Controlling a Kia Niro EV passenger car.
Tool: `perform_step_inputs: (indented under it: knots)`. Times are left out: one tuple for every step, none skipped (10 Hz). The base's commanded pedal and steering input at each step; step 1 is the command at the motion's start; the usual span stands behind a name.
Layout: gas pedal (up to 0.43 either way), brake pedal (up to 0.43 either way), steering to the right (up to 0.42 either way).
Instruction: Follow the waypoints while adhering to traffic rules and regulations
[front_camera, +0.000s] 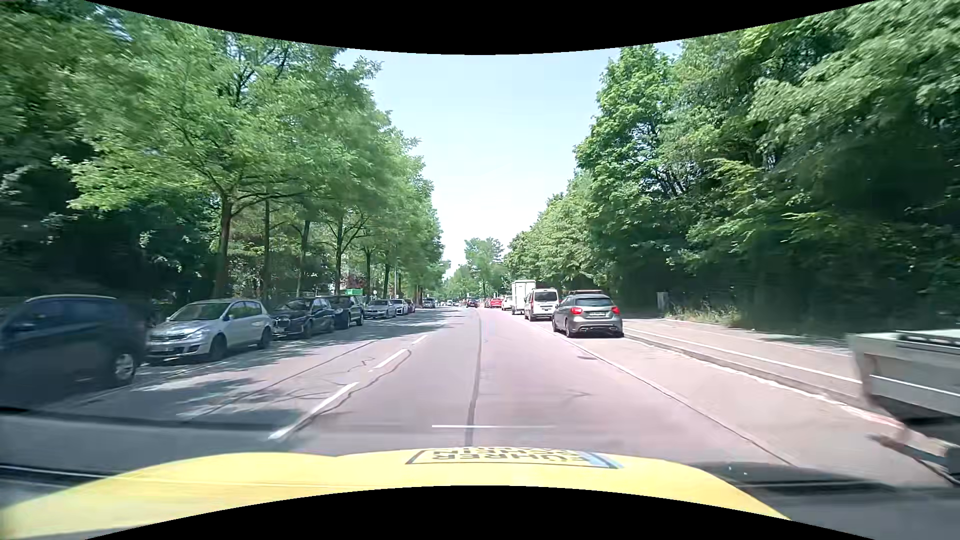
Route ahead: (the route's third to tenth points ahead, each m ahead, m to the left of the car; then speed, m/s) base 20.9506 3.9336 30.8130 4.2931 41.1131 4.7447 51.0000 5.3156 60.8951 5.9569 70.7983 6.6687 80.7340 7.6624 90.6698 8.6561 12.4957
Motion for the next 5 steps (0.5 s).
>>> perform_step_inputs:
  knots:
    - [0.067, 0.0, -0.005]
    - [0.067, 0.0, -0.005]
    - [0.067, 0.0, -0.005]
    - [0.067, 0.0, -0.005]
    - [0.067, 0.0, -0.005]
